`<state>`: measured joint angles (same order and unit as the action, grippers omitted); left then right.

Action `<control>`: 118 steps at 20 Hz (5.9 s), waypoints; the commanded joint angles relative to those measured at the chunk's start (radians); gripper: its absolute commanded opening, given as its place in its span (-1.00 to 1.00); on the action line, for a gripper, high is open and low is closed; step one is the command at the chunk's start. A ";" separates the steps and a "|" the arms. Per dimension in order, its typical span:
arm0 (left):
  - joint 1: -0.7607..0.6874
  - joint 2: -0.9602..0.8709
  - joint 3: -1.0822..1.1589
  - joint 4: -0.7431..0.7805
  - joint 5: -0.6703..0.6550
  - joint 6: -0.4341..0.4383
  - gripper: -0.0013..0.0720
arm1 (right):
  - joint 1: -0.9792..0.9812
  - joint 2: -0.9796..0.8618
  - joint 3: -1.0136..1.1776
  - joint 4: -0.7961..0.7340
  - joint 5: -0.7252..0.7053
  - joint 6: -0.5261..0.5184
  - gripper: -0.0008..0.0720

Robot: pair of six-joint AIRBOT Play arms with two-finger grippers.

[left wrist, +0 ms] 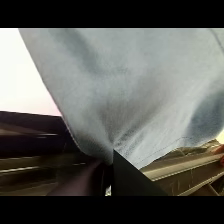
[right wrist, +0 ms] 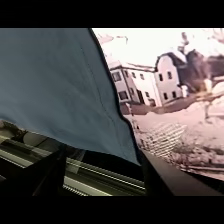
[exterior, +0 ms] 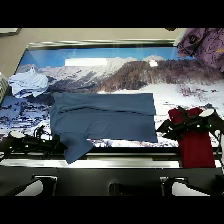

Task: Fold the clothes and pants, and hang the long-sleeved shirts on hangers.

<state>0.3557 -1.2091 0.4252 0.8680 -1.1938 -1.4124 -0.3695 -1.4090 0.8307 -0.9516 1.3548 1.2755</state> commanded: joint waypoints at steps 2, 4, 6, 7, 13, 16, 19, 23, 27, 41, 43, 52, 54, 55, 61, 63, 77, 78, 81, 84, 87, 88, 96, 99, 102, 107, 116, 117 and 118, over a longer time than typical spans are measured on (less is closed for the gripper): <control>-0.001 0.000 0.001 -0.005 -0.011 0.000 -0.91 | 0.001 -0.001 -0.095 0.024 -0.054 -0.023 0.51; -0.001 0.000 0.001 -0.005 -0.011 0.000 -0.91 | 0.001 -0.001 -0.127 0.046 -0.077 -0.027 0.51; -0.001 0.000 0.002 -0.005 -0.011 0.000 -0.91 | 0.001 -0.001 -0.160 0.103 -0.102 -0.042 0.50; -0.001 0.000 0.002 -0.005 -0.011 0.000 -0.91 | 0.001 -0.001 -0.172 0.135 -0.110 -0.055 0.48; 0.026 0.015 0.076 -0.004 -0.072 -0.002 -0.92 | 0.001 0.013 -0.174 0.200 -0.079 -0.068 -0.91; 0.052 0.085 0.167 0.114 -0.172 -0.151 -0.92 | 0.001 0.089 -0.173 0.125 -0.041 0.027 -0.91; 0.052 0.267 0.191 0.248 -0.254 -0.290 -0.92 | 0.001 0.224 -0.173 0.020 0.012 0.122 -0.91; 0.046 0.491 0.191 0.285 -0.385 -0.378 -0.92 | 0.001 0.399 -0.173 -0.054 0.128 0.241 -0.91; -0.015 0.498 0.193 0.236 -0.303 -0.340 -0.92 | 0.001 0.452 -0.151 -0.043 0.124 0.254 -0.92; -0.111 -0.215 0.761 0.197 -0.140 -0.179 -0.92 | 0.274 0.000 0.332 -0.217 -0.203 0.345 -0.92; -0.130 -0.309 0.858 0.197 -0.140 -0.166 -0.92 | 0.275 -0.064 0.386 -0.214 -0.203 0.344 -0.91; -0.158 -0.602 1.146 0.197 -0.167 -0.157 -0.92 | 0.275 -0.221 0.406 -0.124 -0.352 0.307 -0.91; -0.158 -0.632 1.164 0.190 -0.178 -0.157 -0.89 | 0.274 -0.232 0.406 -0.106 -0.363 0.307 -0.69; -0.158 -0.641 1.167 0.188 -0.182 -0.158 -0.68 | 0.274 -0.231 0.410 -0.098 -0.361 0.307 -0.20; -0.142 -0.600 1.263 0.273 -0.243 -0.193 0.74 | 0.109 -0.243 0.535 -0.069 -0.121 0.303 0.30; -0.144 -0.571 1.298 0.312 -0.247 -0.197 0.74 | 0.064 -0.279 0.534 -0.005 -0.054 0.225 0.52; -0.147 -0.525 1.305 0.318 -0.256 -0.211 0.73 | 0.207 -0.465 0.525 0.150 -0.109 0.067 -0.52; -0.151 -0.526 1.305 0.310 -0.251 -0.211 0.72 | 0.212 -0.456 0.526 0.155 -0.116 0.068 -0.91; -0.187 -0.539 1.305 0.219 -0.202 -0.211 0.43 | 0.209 -0.374 0.540 0.103 -0.095 0.180 -0.91; -0.287 -0.578 1.305 0.124 -0.134 -0.223 -0.91 | 0.210 -0.248 0.603 -0.053 0.008 0.298 -0.91; -0.444 -0.630 1.305 0.063 -0.029 -0.242 -0.91 | 0.210 -0.122 0.681 -0.188 0.093 0.384 -0.91; -0.507 -0.652 1.305 0.032 0.003 -0.256 -0.91 | 0.210 -0.087 0.701 -0.217 0.113 0.402 -0.91; -0.960 -0.827 1.305 -0.312 0.350 -0.265 -0.91 | 0.210 0.089 0.779 -0.318 0.249 0.494 -0.91; -1.052 -0.876 1.305 -0.449 0.442 -0.264 -0.91 | 0.210 0.112 0.780 -0.336 0.301 0.499 -0.91; -1.112 -0.903 1.305 -0.523 0.544 -0.264 -0.91 | 0.210 0.114 0.791 -0.335 0.342 0.521 -0.91; -1.089 -0.898 1.305 -0.553 0.502 -0.261 -0.92 | 0.210 0.114 0.879 -0.351 0.325 0.555 -0.91; -0.601 -0.496 1.305 0.125 -0.009 -0.279 -0.92 | 0.348 0.109 0.882 -0.134 0.027 0.867 -0.91; -0.545 -0.446 1.305 0.185 -0.052 -0.279 -0.92 | 0.414 0.103 0.882 -0.162 -0.015 0.922 -0.91; -0.487 -0.397 1.305 0.228 -0.088 -0.278 -0.92 | 0.481 0.094 0.882 -0.203 -0.050 0.978 -0.91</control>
<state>-0.2897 -1.7470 1.7298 0.8574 -1.1145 -1.6833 -0.0223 -1.3029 1.7111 -1.1305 1.4403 2.0945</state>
